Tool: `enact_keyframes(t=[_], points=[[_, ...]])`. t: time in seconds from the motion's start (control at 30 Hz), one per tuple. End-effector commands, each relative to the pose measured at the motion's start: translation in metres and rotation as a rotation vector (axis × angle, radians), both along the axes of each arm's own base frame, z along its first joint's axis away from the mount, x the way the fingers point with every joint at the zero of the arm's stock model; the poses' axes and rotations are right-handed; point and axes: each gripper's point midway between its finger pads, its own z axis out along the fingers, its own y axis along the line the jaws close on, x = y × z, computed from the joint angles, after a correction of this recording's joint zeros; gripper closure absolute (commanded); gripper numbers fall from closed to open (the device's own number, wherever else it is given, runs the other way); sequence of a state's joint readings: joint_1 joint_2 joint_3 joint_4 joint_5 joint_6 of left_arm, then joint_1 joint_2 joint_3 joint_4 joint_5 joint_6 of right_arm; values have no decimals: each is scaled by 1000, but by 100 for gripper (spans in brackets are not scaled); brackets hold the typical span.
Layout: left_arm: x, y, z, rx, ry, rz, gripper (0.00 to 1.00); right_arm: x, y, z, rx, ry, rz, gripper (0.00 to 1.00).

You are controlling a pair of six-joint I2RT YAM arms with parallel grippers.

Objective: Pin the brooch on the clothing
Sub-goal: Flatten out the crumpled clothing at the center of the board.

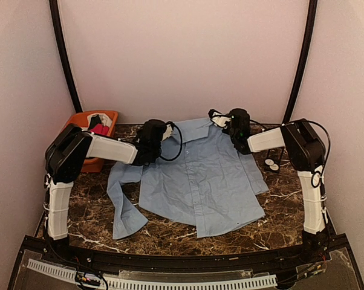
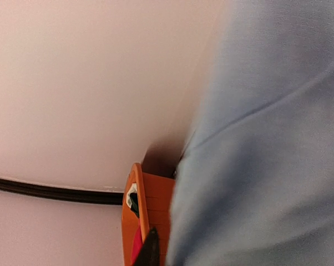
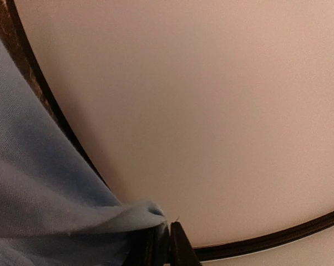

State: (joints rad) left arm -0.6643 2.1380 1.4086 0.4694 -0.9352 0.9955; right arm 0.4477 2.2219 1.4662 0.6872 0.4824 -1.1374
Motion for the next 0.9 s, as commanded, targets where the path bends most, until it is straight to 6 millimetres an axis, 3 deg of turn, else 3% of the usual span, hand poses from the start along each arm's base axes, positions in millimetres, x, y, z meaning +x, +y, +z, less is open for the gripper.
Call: enact_keyframes(t=[0.0,0.03,0.1,0.17,0.33,0.43,0.47,0.53,0.67,0.73,0.87], points=[[15,37,27,68,-122,176,73,20,-27,19,37,-61,-134,75],[18,41,24,81,-126,199,48,22,-25,23,41,-66,-139,62],[22,45,32,78,-176,234,20,20,-24,33,48,-69,-145,32],[21,49,45,76,-226,269,6,14,-25,47,56,-72,-145,18],[9,57,94,11,-312,334,1,-15,-11,93,141,0,-78,10],[5,56,108,-16,-295,331,1,-39,4,117,197,33,0,10],[5,56,120,-70,-321,328,1,-48,8,118,200,37,18,10],[6,52,124,-124,-313,304,1,-61,15,119,203,41,52,10],[5,34,90,-270,-150,187,1,-92,43,94,225,176,207,10],[-8,31,49,-323,31,162,1,-117,60,79,255,284,313,11],[-27,37,6,-439,154,215,1,-193,91,58,356,511,566,17]])
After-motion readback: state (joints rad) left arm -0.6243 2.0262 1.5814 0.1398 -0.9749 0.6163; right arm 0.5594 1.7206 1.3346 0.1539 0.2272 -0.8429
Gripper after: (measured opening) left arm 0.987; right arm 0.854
